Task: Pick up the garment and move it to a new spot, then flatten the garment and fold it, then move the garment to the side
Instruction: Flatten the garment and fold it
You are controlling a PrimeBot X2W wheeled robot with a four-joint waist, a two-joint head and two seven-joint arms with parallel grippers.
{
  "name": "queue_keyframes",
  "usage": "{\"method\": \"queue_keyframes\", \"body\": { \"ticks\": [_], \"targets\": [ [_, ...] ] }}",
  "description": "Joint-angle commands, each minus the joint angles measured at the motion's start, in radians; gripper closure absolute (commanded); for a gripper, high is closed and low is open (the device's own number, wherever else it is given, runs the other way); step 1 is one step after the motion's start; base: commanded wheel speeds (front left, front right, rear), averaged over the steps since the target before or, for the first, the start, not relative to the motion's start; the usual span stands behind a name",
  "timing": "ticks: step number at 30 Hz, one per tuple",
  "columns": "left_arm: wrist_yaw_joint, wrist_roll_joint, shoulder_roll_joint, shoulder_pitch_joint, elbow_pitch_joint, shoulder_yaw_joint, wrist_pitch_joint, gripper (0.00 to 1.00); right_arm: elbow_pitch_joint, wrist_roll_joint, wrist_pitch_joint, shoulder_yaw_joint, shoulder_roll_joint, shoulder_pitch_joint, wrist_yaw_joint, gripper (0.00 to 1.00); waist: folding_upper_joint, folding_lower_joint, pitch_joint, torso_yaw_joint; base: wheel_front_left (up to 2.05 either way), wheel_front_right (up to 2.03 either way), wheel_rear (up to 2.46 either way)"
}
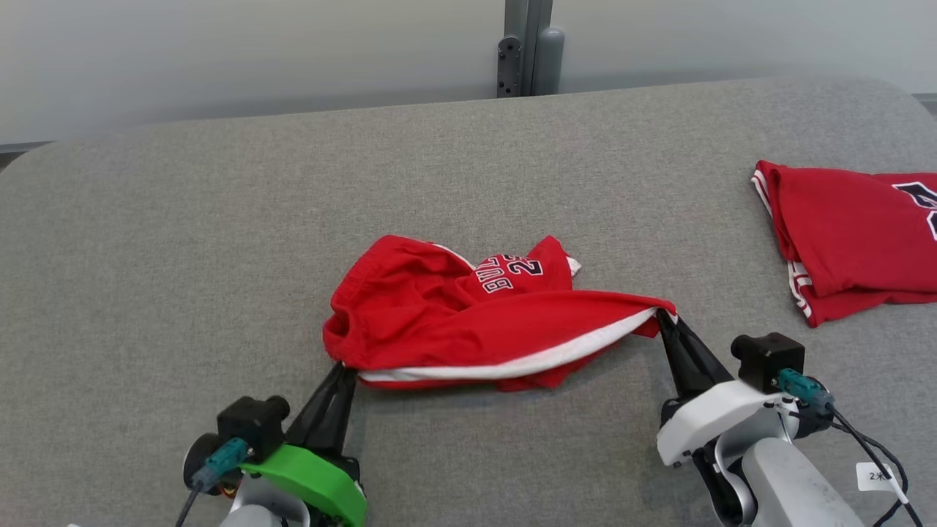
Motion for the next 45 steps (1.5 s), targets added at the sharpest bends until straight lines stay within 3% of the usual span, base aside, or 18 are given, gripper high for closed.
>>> {"method": "queue_keyframes", "body": {
  "ticks": [1, 8, 20, 31, 37, 45],
  "targets": [
    [-0.002, -0.007, -0.002, 0.022, -0.023, 0.026, -0.003, 1.0, -0.018, -0.006, -0.003, -0.011, -0.002, -0.002, 0.0, 1.0, 0.0, 0.0, -0.002, -0.002, 0.0, 0.0, 0.0],
    [-0.002, -0.008, -0.029, 0.066, -0.171, 0.13, -0.003, 1.0, -0.151, 0.028, -0.003, -0.045, 0.006, 0.014, 0.0, 1.0, 0.0, 0.0, -0.021, -0.005, 0.0, 0.0, 0.0],
    [-0.001, -0.034, -0.052, 0.096, -0.49, 0.181, -0.002, 1.0, -0.51, 0.148, -0.001, -0.053, -0.018, 0.056, 0.0, 1.0, 0.0, 0.0, -0.094, -0.019, 0.0, 0.0, 0.0],
    [0.051, -0.032, 0.01, 0.013, -0.842, 0.205, 0.159, 1.0, -0.83, 0.169, 0.094, -0.118, -0.031, 0.055, 0.0, 1.0, 0.0, 0.0, -0.105, -0.036, 0.0, 0.0, 0.0],
    [0.052, -0.082, 0.03, -0.097, -0.815, 0.233, 0.244, 1.0, -0.791, 0.196, 0.171, -0.128, -0.025, -0.022, 0.0, 1.0, 0.0, 0.0, -0.053, -0.04, 0.0, 0.0, 0.0],
    [0.017, -0.078, 0.082, -0.444, -0.509, 0.221, 0.292, 1.0, -0.502, 0.202, 0.161, -0.084, -0.025, -0.379, 0.0, 1.0, 0.0, 0.0, 0.075, -0.06, 0.0, 0.0, 0.0]
  ]
}}
